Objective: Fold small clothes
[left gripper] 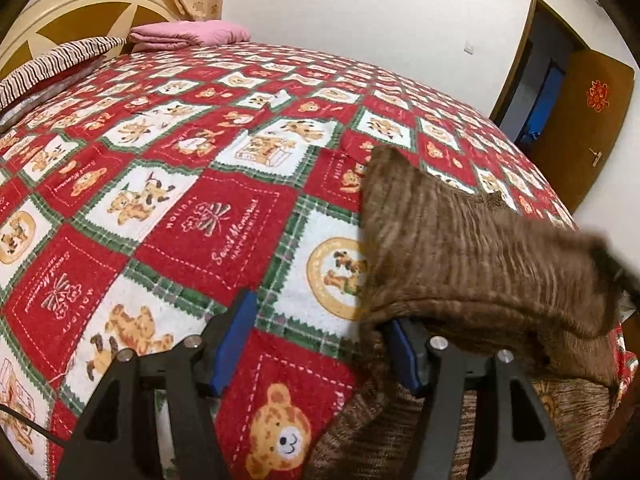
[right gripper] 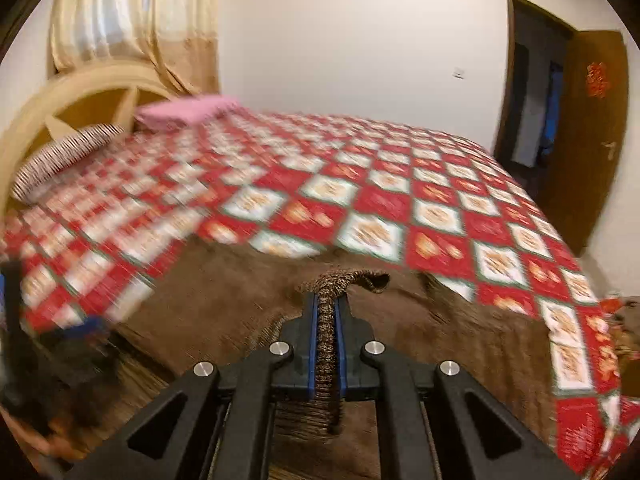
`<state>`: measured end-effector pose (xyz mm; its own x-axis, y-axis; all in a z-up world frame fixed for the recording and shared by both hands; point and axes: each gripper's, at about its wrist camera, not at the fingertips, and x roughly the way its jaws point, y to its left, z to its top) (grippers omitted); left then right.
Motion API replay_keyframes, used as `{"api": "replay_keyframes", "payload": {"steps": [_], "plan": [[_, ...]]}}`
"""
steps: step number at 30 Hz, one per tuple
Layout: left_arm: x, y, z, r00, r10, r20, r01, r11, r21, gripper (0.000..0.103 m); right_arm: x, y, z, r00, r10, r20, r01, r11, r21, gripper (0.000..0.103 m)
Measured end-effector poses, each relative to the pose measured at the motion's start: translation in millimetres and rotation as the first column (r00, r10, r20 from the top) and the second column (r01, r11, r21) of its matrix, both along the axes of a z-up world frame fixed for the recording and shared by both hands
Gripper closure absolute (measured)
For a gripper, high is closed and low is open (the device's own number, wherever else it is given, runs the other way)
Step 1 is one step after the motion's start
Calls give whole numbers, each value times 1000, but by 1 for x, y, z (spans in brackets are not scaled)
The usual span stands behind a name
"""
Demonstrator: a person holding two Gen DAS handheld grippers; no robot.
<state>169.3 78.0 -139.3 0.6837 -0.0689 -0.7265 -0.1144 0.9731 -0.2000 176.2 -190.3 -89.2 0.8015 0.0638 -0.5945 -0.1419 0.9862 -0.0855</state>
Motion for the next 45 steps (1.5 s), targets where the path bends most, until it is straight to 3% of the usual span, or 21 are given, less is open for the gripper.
{"api": "replay_keyframes", "payload": {"steps": [4, 5, 7, 9, 12, 16, 21, 23, 25, 29, 32, 34, 38, 40, 43, 45], "plan": [[-6, -3, 4, 999, -53, -8, 53, 997, 47, 36, 11, -22, -49, 977, -66, -201, 63, 998, -22, 93], [-7, -3, 5, 997, -71, -9, 71, 996, 53, 36, 2, -31, -47, 984, -63, -166, 69, 997, 29, 87], [-14, -2, 9, 993, -117, -23, 118, 990, 80, 37, -7, -39, -40, 982, -126, -141, 132, 991, 32, 79], [-23, 1, 18, 990, -143, -12, 144, 986, 88, 37, -22, -44, -26, 984, -157, -79, 163, 984, 73, 79], [-27, 5, 38, 987, -151, 58, 144, 984, 104, 36, -33, -32, -12, 997, -22, -70, 37, 975, 217, 79], [-2, 5, 54, 987, -119, 105, 102, 983, 152, 34, -25, 8, -10, 992, 96, -86, -66, 953, 295, 79], [28, -6, 16, 983, -174, -49, 180, 975, 134, 39, -10, 59, -34, 976, 165, -140, -111, 937, 331, 79], [14, -6, 7, 982, -186, -41, 190, 972, 139, 39, -10, 68, -48, 965, 189, -183, -121, 937, 327, 79], [-7, -5, 6, 979, -205, 1, 201, 964, 176, 37, -15, 72, -59, 954, 211, -215, -134, 937, 324, 79], [-31, -4, 9, 970, -240, 29, 224, 938, 265, 24, -37, 56, -64, 949, 244, -198, -169, 928, 333, 79], [-27, 2, 9, 979, -203, -27, 201, 930, 309, 23, -45, 39, -65, 947, 240, -215, -150, 919, 364, 79], [-26, 11, 13, 983, -182, -34, 184, 940, 287, 24, -50, 29, -61, 942, 243, -232, -140, 912, 386, 79], [-22, 16, 40, 985, -168, 34, 157, 966, 204, 24, -49, -6, -28, 971, 158, -179, -81, 923, 375, 79], [-16, 3, 56, 979, -185, 86, 165, 966, 196, 24, -37, -28, -13, 987, 70, -146, -12, 930, 366, 79], [-4, -22, 60, 975, -203, 91, 182, 962, 202, 24, -10, -52, -7, 988, -21, -150, 78, 919, 387, 79], [2, -41, 53, 972, -216, 92, 194, 959, 207, 24, 8, -60, -11, 982, -92, -163, 144, 927, 346, 79]]}}
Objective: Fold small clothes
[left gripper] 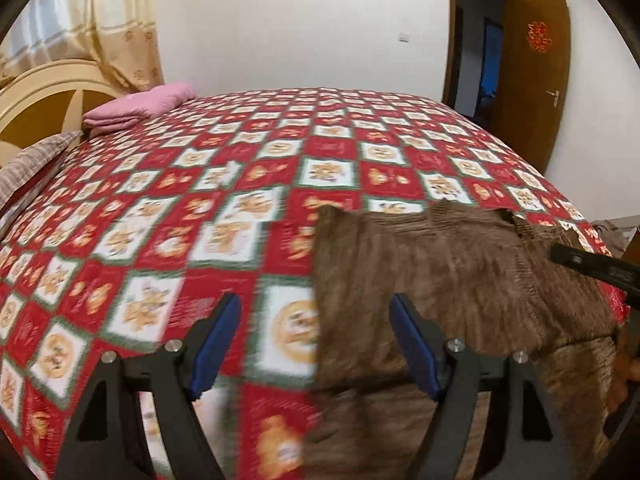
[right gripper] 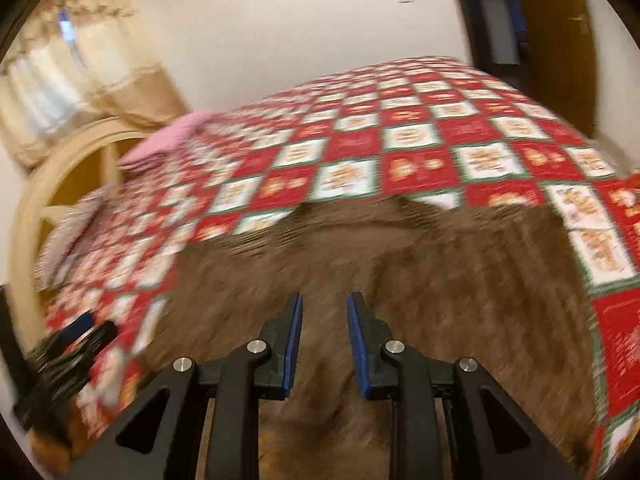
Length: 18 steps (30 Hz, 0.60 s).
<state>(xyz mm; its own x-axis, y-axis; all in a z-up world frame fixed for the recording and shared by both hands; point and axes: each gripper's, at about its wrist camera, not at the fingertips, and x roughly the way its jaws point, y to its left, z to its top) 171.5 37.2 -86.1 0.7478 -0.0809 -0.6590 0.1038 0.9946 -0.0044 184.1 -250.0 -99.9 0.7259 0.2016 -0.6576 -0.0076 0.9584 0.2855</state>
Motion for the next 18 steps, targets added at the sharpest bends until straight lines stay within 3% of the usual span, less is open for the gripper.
{"api": "replay_keyframes", "payload": {"steps": [2, 5, 6, 7, 8, 11, 15, 16, 17, 18], "plan": [[8, -10, -16, 999, 22, -33, -20, 999, 43, 24, 13, 7, -9, 998, 53, -14, -53, 999, -5, 79], [17, -12, -52, 991, 53, -124, -43, 996, 82, 22, 33, 28, -44, 984, 123, -131, -129, 991, -43, 79], [16, -8, -53, 992, 53, -113, -48, 998, 48, 20, 31, 31, -47, 990, 118, -74, -123, 989, -76, 79], [15, -4, -50, 991, 58, -118, -55, 998, 28, 17, 30, 33, -48, 991, 116, -70, -122, 989, -84, 79], [17, 1, -48, 989, 76, -129, -73, 997, 24, 11, 31, 33, -45, 991, 111, -78, -118, 989, -89, 79], [15, 8, -40, 988, 69, -141, -68, 998, 10, 12, 22, 29, -32, 992, 88, -95, -96, 991, -89, 79], [-20, 24, -19, 999, -16, -48, 15, 1000, -24, 12, -39, 3, 19, 997, 55, 52, -54, 998, -32, 78], [-29, 28, -16, 999, -38, -33, 37, 999, -28, 12, -59, -7, 31, 996, 38, 86, -35, 999, -36, 72], [-34, 30, -14, 998, -55, -25, 54, 998, -34, 12, -88, -21, 45, 992, 12, 127, -5, 999, -49, 56], [-42, 34, -12, 997, -76, -20, 75, 996, -42, 12, -103, -28, 51, 989, -1, 145, 10, 998, -59, 48]]}}
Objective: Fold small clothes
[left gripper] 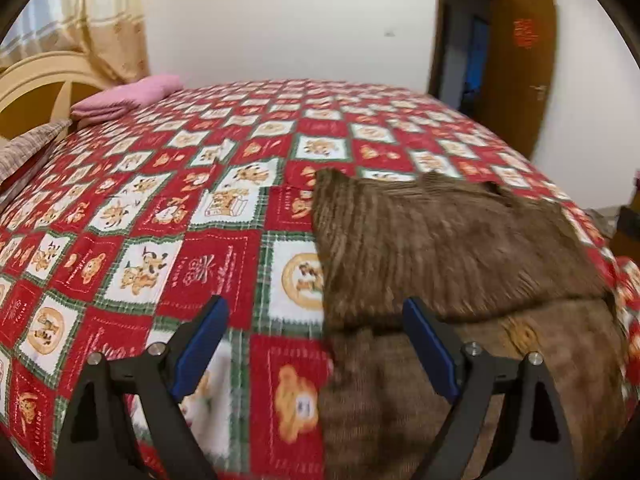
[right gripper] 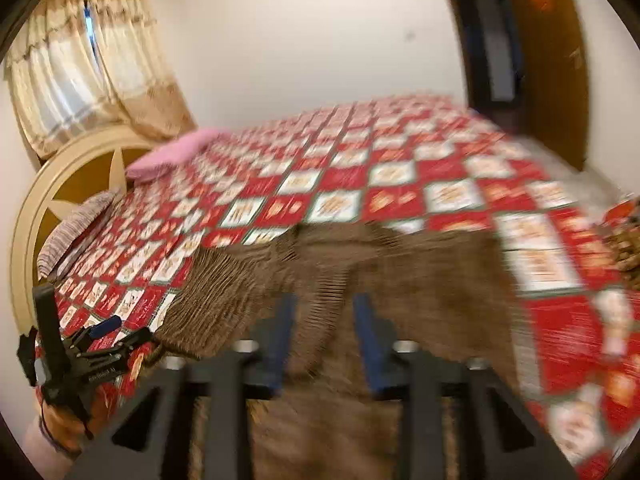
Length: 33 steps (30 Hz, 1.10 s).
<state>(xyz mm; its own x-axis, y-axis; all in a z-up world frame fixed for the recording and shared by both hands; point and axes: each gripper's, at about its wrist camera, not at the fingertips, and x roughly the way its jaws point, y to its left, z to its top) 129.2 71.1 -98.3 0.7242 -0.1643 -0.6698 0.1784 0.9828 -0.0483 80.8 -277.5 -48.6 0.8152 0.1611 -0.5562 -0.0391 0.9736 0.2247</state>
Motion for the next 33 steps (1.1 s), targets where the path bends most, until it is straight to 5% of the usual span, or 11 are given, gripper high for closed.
{"api": "replay_keyframes", "payload": {"steps": [1, 4, 12, 22, 25, 28, 33], "plan": [[-8, 3, 2, 1000, -18, -2, 18, 1000, -7, 12, -22, -9, 8, 999, -23, 23, 23, 1000, -15, 40], [-26, 10, 5, 1000, -27, -5, 27, 1000, -8, 12, -77, -36, 24, 995, -89, 45, 91, 994, -61, 40], [-79, 11, 9, 994, -106, 25, 105, 994, 41, 11, -185, -68, 16, 985, -151, -81, 138, 980, -144, 40], [-123, -9, 6, 974, -227, 18, 224, 970, 89, 10, -248, -45, -54, 956, -39, -290, 42, 999, 6, 47], [-133, -14, 7, 965, -262, 34, 256, 960, 111, 10, -256, -31, -75, 939, -58, -340, 42, 998, -56, 48], [-140, -14, 8, 962, -271, 47, 263, 956, 128, 10, -256, -34, -92, 915, -73, -397, 69, 997, -23, 60], [-132, 6, 13, 974, -222, 39, 220, 974, 58, 10, -254, -34, -112, 888, -12, -459, 48, 997, 66, 68]]}}
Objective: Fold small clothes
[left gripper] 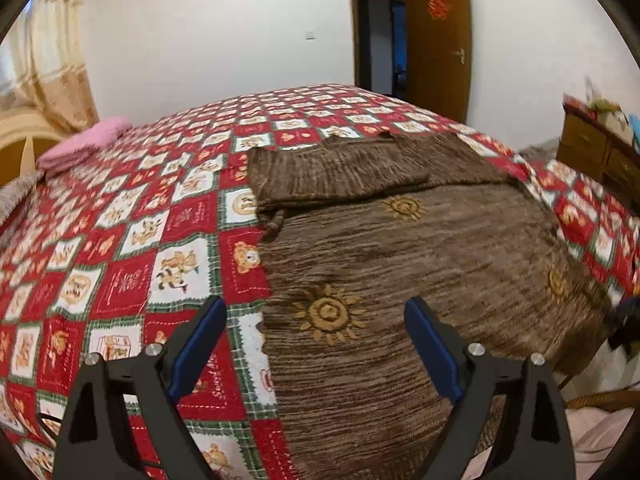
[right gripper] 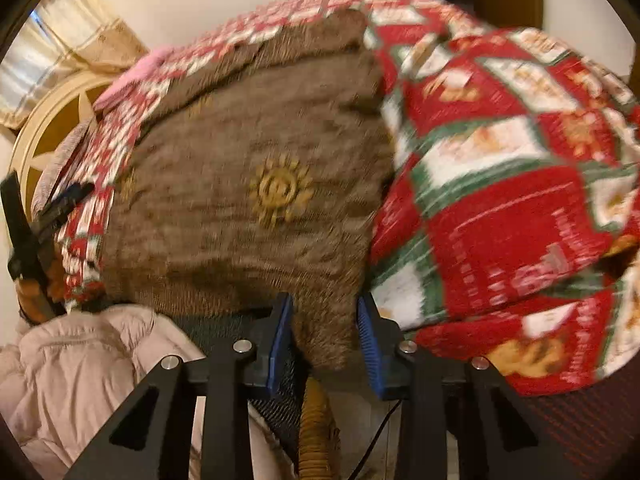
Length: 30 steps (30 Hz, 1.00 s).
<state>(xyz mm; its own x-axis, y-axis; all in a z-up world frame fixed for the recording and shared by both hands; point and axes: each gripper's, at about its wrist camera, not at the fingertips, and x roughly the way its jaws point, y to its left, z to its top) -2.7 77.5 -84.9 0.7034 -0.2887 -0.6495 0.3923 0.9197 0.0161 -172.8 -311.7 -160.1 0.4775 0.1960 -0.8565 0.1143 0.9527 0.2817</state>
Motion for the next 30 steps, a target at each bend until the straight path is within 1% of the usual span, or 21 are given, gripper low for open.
{"api": "replay_keyframes", "payload": {"steps": [1, 2, 3, 4, 7, 8, 9, 10, 11, 13, 15, 17, 19, 22, 24, 26, 27, 30], "plan": [[1, 3, 1, 1000, 8, -5, -8, 1000, -15, 10, 2, 2, -4, 1000, 10, -19, -10, 1000, 5, 71], [4, 9, 3, 1000, 21, -13, -22, 999, -38, 10, 4, 4, -9, 999, 18, -39, -18, 1000, 5, 84], [5, 14, 4, 999, 31, -17, -32, 998, -54, 10, 5, 4, -11, 999, 16, -48, -16, 1000, 3, 90], [6, 17, 5, 999, 36, -17, -37, 997, -61, 10, 7, 0, -14, 999, 1, -50, 0, 1000, 21, 97], [8, 28, 13, 998, 65, 12, -64, 996, -62, 10, 13, -10, -12, 998, -6, -57, 14, 990, 139, 98], [8, 31, 15, 997, 69, 24, -67, 996, -60, 10, 15, -10, -6, 999, 15, -49, -5, 982, 187, 98], [8, 36, 20, 996, 78, 48, -75, 996, -56, 9, 18, -6, 2, 998, 54, -32, -45, 971, 236, 98], [9, 41, 23, 994, 87, 63, -84, 995, -55, 8, 20, -4, 9, 997, 78, -20, -70, 963, 260, 98], [10, 45, 24, 993, 96, 72, -92, 994, -56, 5, 24, 0, 21, 994, 107, 7, -105, 953, 284, 98], [15, 57, 28, 988, 131, 86, -125, 990, -68, 4, 36, 2, 45, 989, 127, 74, -144, 934, 326, 98], [20, 66, 26, 985, 156, 75, -151, 986, -73, 4, 55, -4, 64, 984, 103, 146, -152, 910, 385, 98], [23, 72, 24, 981, 178, 71, -174, 983, -62, 4, 78, -11, 78, 978, 64, 198, -143, 896, 421, 98], [24, 75, 22, 981, 182, 69, -178, 983, -53, 4, 108, -23, 89, 971, 6, 240, -108, 905, 411, 98], [24, 78, 19, 986, 158, 61, -156, 987, -42, 4, 142, -40, 88, 966, -66, 249, -35, 924, 381, 98], [23, 76, 15, 991, 119, 54, -117, 993, -25, 4, 164, -54, 80, 965, -134, 227, 39, 925, 379, 99], [22, 76, 12, 997, 72, 38, -70, 997, -32, 4, 183, -62, 64, 960, -190, 204, 110, 931, 349, 98], [21, 75, 9, 999, 29, 22, -28, 999, -47, 4, 187, -65, 57, 960, -201, 194, 125, 931, 344, 98], [18, 69, 2, 999, -53, 4, 53, 996, -74, 4, 199, -61, 30, 966, -214, 145, 159, 933, 322, 98]]}}
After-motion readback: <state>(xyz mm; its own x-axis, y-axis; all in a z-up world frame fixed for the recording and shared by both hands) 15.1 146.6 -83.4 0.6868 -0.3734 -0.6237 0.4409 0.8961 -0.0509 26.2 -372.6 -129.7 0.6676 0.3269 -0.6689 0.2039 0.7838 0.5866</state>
